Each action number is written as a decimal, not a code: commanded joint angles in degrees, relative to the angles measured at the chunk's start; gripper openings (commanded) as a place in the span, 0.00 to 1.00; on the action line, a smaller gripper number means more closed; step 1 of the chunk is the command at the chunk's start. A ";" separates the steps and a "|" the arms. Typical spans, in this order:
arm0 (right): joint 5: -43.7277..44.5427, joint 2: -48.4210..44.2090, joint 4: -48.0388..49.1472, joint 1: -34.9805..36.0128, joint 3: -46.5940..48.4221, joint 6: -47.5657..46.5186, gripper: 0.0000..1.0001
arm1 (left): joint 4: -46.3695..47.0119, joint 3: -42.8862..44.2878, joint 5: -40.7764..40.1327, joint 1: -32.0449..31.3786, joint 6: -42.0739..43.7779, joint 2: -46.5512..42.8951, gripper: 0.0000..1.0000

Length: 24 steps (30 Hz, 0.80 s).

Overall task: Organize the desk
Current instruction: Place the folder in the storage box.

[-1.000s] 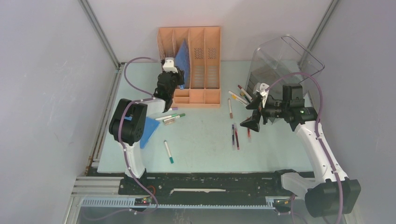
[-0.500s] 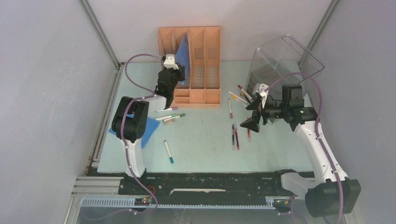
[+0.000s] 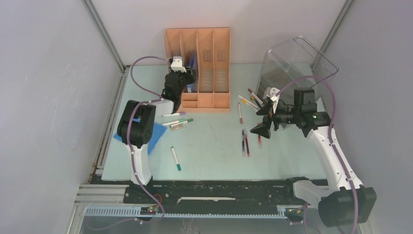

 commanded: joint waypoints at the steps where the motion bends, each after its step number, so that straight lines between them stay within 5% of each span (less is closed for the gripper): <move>1: -0.12 -0.38 -0.11 0.37 0.64 -1.22 1.00 | 1.99 1.71 -0.46 0.35 0.45 -2.04 0.67; 13: -0.31 -1.05 -0.35 0.42 0.69 -1.48 1.00 | -5.61 -8.11 1.36 0.74 -4.83 -18.24 0.96; 24: -0.20 -1.17 -0.44 0.90 0.68 -1.66 1.00 | -22.75 -21.06 3.38 3.00 -11.84 -34.84 1.00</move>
